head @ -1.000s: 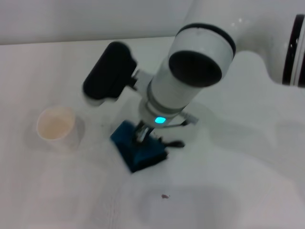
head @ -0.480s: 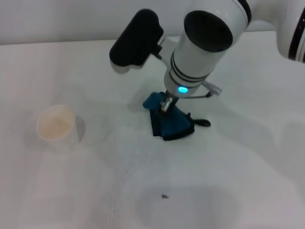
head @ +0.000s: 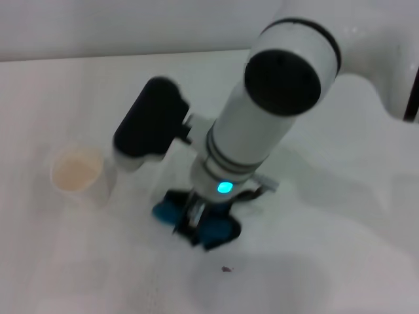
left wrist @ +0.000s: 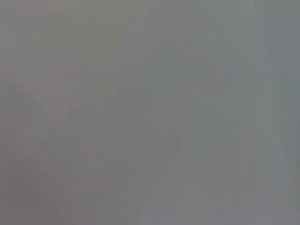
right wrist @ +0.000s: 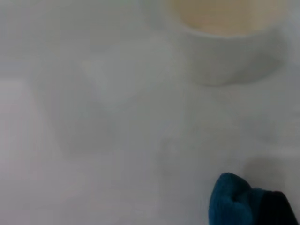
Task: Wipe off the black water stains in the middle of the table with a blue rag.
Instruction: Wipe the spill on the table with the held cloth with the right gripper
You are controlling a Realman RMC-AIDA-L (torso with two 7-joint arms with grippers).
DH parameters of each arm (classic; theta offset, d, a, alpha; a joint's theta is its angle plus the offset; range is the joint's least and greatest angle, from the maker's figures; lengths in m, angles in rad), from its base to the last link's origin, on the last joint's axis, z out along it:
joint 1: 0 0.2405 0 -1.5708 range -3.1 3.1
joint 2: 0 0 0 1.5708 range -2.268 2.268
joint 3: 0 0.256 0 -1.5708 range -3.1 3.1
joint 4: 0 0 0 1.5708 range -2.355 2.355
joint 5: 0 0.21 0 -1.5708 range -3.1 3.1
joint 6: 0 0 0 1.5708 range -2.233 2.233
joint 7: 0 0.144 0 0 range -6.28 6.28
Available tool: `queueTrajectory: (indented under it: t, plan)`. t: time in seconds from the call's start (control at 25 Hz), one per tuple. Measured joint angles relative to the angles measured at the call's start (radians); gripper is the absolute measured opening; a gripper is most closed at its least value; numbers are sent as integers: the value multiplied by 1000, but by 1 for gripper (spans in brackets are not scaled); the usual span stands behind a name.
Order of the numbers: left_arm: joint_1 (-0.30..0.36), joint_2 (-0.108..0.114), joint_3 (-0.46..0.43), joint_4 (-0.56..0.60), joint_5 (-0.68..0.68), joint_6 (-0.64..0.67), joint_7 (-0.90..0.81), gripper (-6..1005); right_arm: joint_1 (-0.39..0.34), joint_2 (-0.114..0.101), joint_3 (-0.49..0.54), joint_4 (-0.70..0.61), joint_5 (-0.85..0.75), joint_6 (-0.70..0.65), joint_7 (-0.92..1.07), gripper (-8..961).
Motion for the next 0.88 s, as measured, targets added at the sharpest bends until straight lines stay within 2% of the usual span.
queueTrajectory:
  t: [0.24,0.48,0.68,0.88]
  plan:
    - [-3,1,5,-1,3,0,0,890,-2,0,-77,-95,83,-5,14,53]
    - [-1,1,8,1,6,0,0,890,-20,0,-100,-145,85,47,49,53]
    - [1,0,2,-1,1,0,0,890,-42,0,-48,-154,-46,185,118,51]
    - [-6,0,1,2,0,11,-1,891,-136,-2,73,-205,-208,303,114,51]
